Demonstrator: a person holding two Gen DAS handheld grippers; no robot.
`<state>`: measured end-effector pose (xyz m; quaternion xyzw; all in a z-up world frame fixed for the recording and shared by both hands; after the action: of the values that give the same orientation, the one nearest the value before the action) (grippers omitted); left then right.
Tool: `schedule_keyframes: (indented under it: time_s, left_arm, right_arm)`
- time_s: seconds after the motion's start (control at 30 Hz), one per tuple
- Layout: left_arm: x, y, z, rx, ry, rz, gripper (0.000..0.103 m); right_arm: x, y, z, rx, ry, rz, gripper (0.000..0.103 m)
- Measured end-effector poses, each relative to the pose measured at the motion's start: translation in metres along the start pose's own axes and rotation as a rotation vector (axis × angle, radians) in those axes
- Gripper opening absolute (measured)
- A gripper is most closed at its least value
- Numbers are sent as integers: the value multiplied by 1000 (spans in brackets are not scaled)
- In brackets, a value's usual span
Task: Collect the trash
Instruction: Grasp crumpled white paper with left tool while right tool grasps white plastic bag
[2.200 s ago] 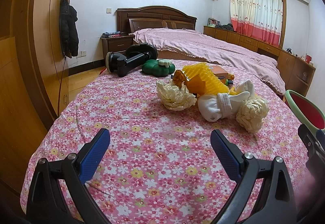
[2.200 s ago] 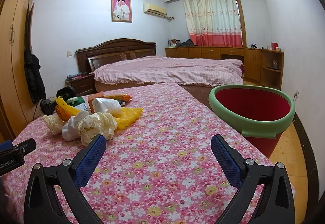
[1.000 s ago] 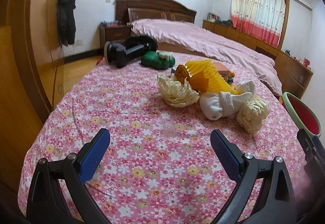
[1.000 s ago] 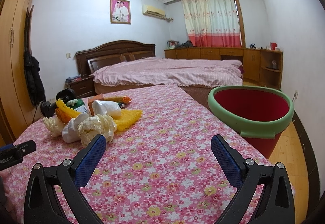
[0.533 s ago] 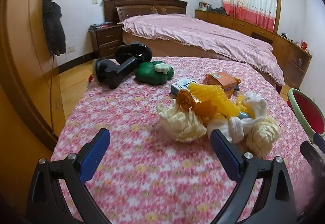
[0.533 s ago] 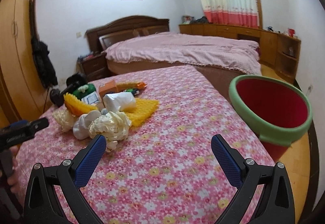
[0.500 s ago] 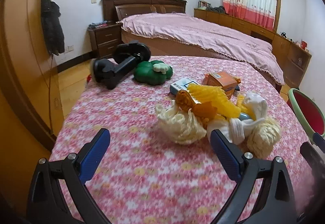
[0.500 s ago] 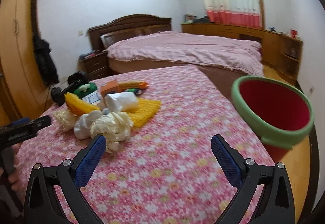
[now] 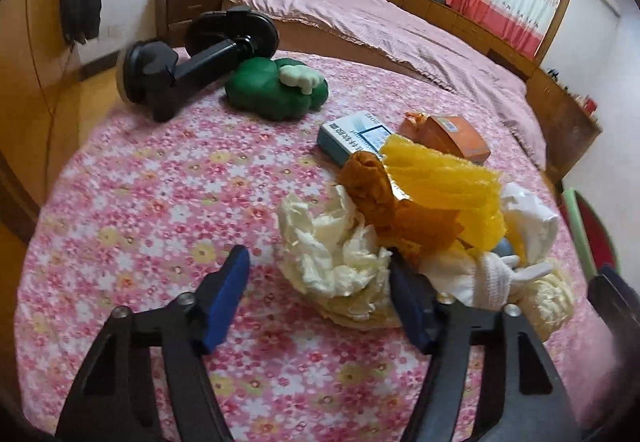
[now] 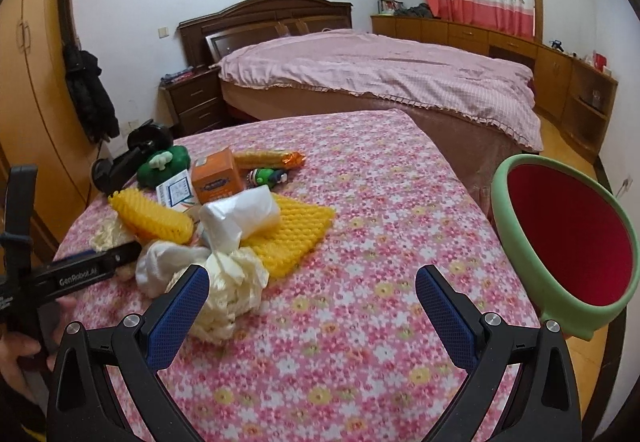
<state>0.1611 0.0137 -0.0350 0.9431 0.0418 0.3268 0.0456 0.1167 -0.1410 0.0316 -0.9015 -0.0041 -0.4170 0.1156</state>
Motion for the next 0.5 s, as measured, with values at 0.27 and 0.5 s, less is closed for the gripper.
schedule_keyframes:
  time_s: [0.27,0.5]
  left_arm:
    - [-4,5,-6,-71,4,20,42]
    - [-4,-8,-17,-98,19,-26,34]
  right_arm:
    - [21,-14,22,19,-41,32,102]
    - [29,-28,50,59,-112,56,68]
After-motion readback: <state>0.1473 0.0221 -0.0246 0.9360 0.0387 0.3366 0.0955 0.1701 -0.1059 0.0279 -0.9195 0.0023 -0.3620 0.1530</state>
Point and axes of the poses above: each gripper's, at about its wrist camera, not at the fingertips, and z roughly the way its jaws point, y to its right, x to its top, the point moved 2 cm from there along z, roughly the way its jaws point, and after that the axes turned 10 degrees about x, right-handed, at the moved point
